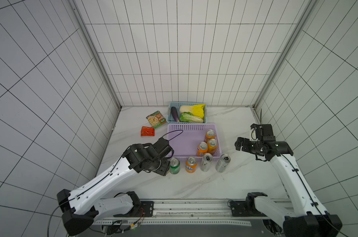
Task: Take out the drinks from the basket
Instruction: Place the drink at the center of the board.
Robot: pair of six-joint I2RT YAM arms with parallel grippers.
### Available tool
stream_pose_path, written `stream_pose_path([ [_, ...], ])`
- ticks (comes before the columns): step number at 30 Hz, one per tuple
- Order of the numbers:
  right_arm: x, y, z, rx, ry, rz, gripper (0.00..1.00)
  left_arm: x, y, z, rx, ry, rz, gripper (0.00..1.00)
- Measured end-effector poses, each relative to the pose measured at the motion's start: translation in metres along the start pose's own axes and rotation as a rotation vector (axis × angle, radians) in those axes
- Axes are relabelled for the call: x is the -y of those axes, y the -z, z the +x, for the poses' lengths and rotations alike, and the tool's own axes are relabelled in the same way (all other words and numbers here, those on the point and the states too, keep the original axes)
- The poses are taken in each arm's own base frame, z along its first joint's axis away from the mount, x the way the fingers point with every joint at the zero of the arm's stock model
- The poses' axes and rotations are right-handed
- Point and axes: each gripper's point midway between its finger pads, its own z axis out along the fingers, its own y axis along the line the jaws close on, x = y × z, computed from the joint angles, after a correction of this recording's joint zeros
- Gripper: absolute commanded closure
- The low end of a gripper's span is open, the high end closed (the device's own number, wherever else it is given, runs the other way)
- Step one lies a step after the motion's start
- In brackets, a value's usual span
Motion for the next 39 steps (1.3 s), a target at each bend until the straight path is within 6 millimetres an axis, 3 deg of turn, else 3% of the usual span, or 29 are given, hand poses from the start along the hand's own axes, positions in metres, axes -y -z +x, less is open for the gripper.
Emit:
stream_pose_path([
  [4, 0.000, 0.000, 0.000, 0.000, 0.000, 0.000, 0.00, -0.002, -0.016, 0.014, -0.046, 0.041, -0.013, 0.49],
  [16, 0.000, 0.000, 0.000, 0.000, 0.000, 0.000, 0.01, -0.001, -0.055, 0.030, -0.054, 0.132, -0.006, 0.48],
  [39, 0.000, 0.000, 0.000, 0.000, 0.000, 0.000, 0.01, 0.009, -0.096, 0.042, -0.073, 0.183, -0.040, 0.40],
])
